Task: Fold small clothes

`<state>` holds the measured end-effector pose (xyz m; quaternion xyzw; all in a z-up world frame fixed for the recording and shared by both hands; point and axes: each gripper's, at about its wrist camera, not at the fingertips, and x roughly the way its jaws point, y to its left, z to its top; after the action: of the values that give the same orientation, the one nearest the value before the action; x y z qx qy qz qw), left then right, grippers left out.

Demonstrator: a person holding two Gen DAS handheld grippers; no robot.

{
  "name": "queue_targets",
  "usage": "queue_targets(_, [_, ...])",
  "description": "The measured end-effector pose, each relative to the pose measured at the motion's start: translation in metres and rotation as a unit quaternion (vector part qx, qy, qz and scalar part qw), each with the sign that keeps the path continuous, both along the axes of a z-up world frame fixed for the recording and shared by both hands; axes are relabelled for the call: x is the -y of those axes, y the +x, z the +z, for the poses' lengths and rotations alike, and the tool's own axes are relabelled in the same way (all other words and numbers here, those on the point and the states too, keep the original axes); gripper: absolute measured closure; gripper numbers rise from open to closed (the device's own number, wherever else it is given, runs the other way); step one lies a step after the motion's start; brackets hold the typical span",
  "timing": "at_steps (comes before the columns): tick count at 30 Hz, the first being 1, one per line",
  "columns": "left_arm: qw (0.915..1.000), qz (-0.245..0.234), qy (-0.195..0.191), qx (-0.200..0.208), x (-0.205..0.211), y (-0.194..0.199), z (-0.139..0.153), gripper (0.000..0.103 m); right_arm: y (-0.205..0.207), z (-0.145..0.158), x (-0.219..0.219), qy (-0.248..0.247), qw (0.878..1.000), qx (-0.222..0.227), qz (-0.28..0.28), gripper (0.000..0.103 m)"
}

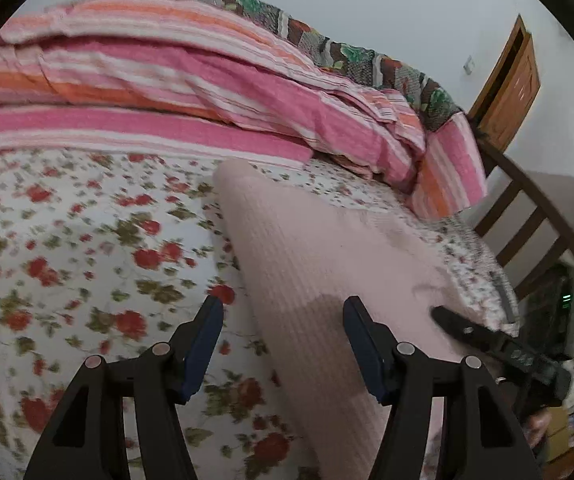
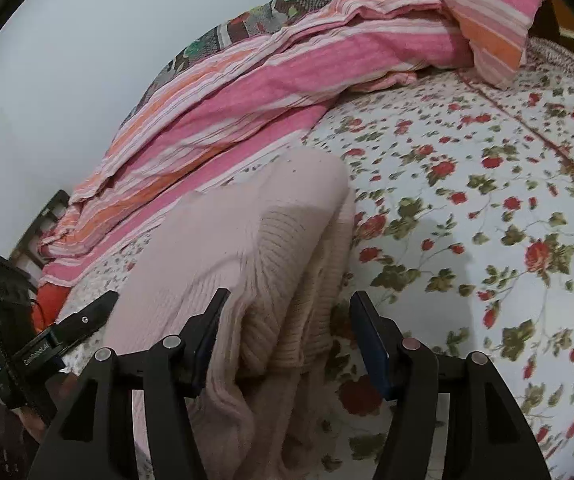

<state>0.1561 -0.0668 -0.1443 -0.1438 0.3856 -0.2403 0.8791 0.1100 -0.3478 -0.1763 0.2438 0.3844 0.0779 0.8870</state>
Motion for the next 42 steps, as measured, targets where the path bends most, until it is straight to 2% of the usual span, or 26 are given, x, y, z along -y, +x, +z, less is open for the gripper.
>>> queue_targets(3, [0.9991, -0.009, -0.031, -0.026, 0.000, 0.009, -0.007, 0.043, 0.013, -0.003, 0.000, 0.028, 0.999, -0.027, 0.014, 0.043])
queue_targets(8, [0.9949, -0.023, -0.073, -0.065, 0.001, 0.020, -0.020, 0.042, 0.038, -0.004, -0.007, -0.008, 0.997, -0.052, 0.049, 0.035])
queue_targets(12, [0.9908, -0.034, -0.094, -0.092, 0.004, 0.028, -0.034, 0.039, 0.044, -0.011, -0.001, 0.018, 0.997, -0.057, 0.056, 0.032])
queue_targets(14, [0.9899, -0.037, -0.100, -0.093, 0.005, 0.030, -0.035, 0.047, 0.044, -0.010, -0.006, 0.013, 0.996, -0.047, 0.068, 0.042])
queue_targets(15, [0.9904, -0.034, -0.100, -0.089, 0.005, 0.030, -0.034, 0.051, 0.043, -0.010, -0.008, 0.025, 0.996, -0.044, 0.077, 0.055])
queue_targets(17, [0.9926, -0.025, -0.096, -0.069, 0.004, 0.027, -0.028, 0.064, 0.042, -0.005, -0.010, 0.021, 0.997, -0.031, 0.070, 0.063])
queue_targets(19, [0.9962, -0.016, -0.076, -0.041, 0.004, 0.024, -0.017, 0.069, 0.042, 0.001, -0.015, 0.021, 0.997, -0.021, 0.066, 0.067])
queue_targets(23, [0.9995, 0.018, -0.025, -0.006, -0.008, 0.022, 0.002, 0.073, 0.048, 0.012, -0.038, 0.026, 0.996, -0.001, 0.085, 0.069])
queue_targets(28, [0.9978, 0.058, 0.025, 0.018, -0.041, 0.028, 0.019, 0.074, 0.071, 0.016, -0.083, 0.034, 0.992, -0.001, 0.119, 0.070])
queue_targets(33, [0.9949, 0.097, 0.025, 0.010, -0.089, 0.042, 0.018, 0.075, 0.096, 0.015, -0.124, 0.045, 0.988, 0.002, 0.149, 0.070])
queue_targets(36, [0.9923, 0.114, 0.047, 0.009, -0.102, 0.047, 0.013, 0.089, 0.104, 0.008, -0.141, -0.002, 0.989, -0.015, 0.147, 0.066])
queue_targets(37, [0.9922, 0.113, 0.052, 0.006, -0.103, 0.049, 0.010, 0.089, 0.105, 0.005, -0.142, -0.015, 0.989, -0.023, 0.148, 0.059])
queue_targets(39, [0.9934, 0.105, 0.046, -0.011, -0.103, 0.053, 0.004, 0.089, 0.100, 0.002, -0.136, -0.026, 0.988, -0.035, 0.149, 0.054])
queue_targets(42, [0.9922, 0.104, 0.068, -0.003, -0.096, 0.047, 0.004, 0.078, 0.083, 0.011, -0.121, -0.037, 0.991, -0.012, 0.130, 0.049])
